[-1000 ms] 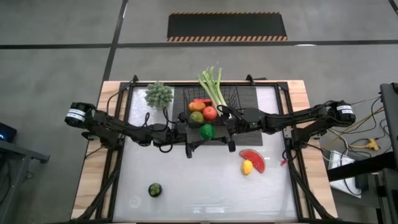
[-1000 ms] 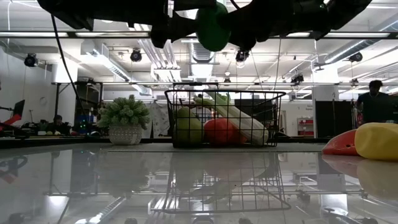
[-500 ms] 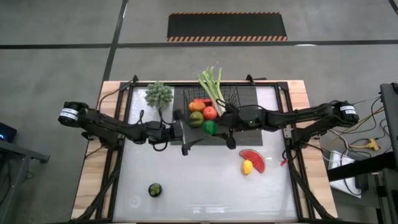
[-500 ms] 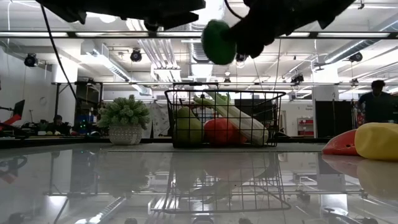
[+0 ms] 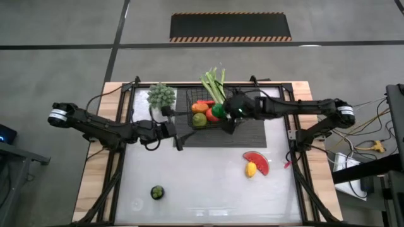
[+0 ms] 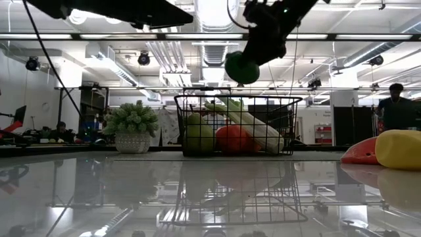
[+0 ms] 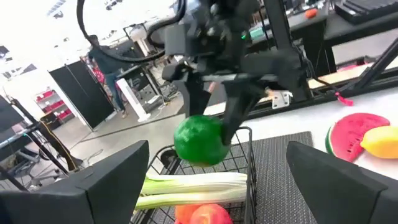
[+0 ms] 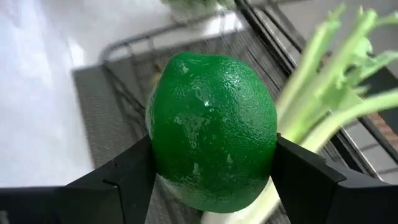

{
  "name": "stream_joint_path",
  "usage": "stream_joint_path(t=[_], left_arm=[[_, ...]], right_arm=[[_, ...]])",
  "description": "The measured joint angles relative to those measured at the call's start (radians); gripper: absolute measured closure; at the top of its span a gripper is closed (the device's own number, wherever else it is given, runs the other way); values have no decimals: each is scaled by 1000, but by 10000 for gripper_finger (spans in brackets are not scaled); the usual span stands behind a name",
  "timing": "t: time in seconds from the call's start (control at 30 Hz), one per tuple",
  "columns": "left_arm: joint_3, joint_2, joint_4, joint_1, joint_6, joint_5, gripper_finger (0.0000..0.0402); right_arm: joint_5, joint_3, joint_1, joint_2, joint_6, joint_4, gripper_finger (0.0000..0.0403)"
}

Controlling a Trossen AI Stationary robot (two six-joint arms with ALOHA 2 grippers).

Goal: Build produce basket
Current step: Put the green lime into the black wire basket

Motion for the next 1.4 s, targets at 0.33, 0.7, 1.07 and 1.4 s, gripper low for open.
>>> stream_joint_path(t=[0.33,0.7,1.07,1.4], left_arm=[[-113,-127,71,0,-28,0,40],[-149,-145,68,-1,-55,1,40],[-149,-145,68,-2,-56,2,40],[-149,-145,68,-2,-57,2,40]], right_arm=[[-270,246,-135,257,-99,-181,142],[-287,395,-168,415,-148,-349,133],[-287,397,-168,405,-148,-355,61],[-286,448,-167,401,-148,-397,65]])
